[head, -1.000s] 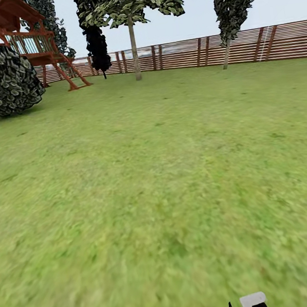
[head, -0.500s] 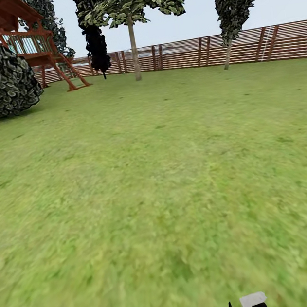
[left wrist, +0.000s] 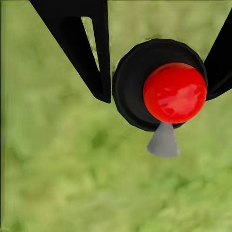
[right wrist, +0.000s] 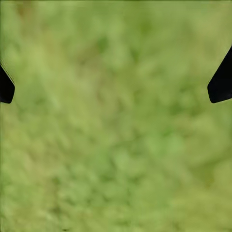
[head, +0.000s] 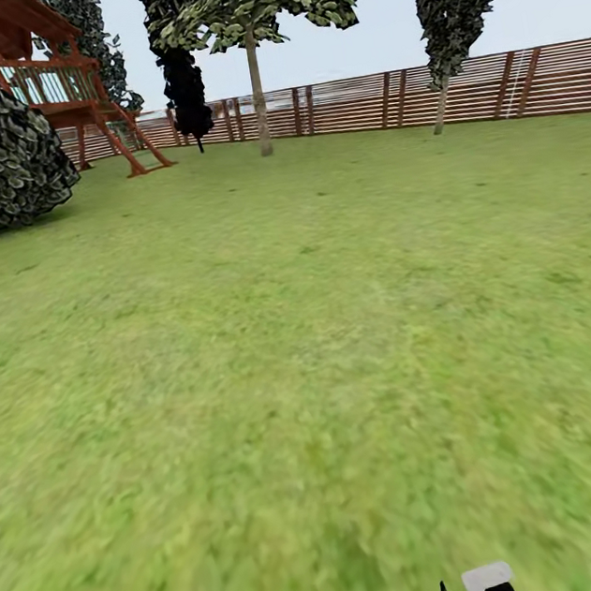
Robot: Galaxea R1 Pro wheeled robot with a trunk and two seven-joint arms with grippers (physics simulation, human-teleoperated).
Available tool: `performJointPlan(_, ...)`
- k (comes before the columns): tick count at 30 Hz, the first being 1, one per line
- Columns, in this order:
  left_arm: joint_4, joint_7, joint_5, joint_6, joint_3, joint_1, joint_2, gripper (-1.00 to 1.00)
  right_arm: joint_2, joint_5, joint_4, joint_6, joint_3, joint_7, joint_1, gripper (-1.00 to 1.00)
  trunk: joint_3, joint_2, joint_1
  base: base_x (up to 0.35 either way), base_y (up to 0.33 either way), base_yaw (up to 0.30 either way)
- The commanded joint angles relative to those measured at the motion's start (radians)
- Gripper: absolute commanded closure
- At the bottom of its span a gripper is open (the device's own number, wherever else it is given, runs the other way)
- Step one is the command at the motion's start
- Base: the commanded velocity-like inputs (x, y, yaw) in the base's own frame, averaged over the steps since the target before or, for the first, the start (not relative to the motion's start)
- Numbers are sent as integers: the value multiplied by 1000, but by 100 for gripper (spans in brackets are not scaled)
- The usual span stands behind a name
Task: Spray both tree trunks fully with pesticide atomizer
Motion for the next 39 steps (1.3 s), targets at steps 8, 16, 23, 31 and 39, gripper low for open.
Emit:
performJointPlan(8, 0, 0, 2, -1, -1, 0, -1, 100, 0, 0, 0, 0, 0, 0, 0, -100, 0, 0, 0, 337, 0, 0)
performJointPlan(16, 0, 0, 0, -1, 0, 0, 0, 100, 0, 0, 0, 0, 0, 0, 0, -100, 0, 0, 0, 337, 0, 0)
performJointPlan(23, 0, 0, 0, -1, 0, 0, 0, 100, 0, -1, 0, 0, 0, 0, 0, -100, 0, 0, 0, 337, 0, 0)
performJointPlan(31, 0, 0, 1, 0, -1, 0, -1, 100, 0, 0, 0, 0, 0, 0, 0, -100, 0, 0, 0, 337, 0, 0)
performJointPlan(39, 0, 0, 1, 0, -1, 0, -2, 100, 0, 0, 0, 0, 0, 0, 0, -100, 0, 0, 0, 337, 0, 0)
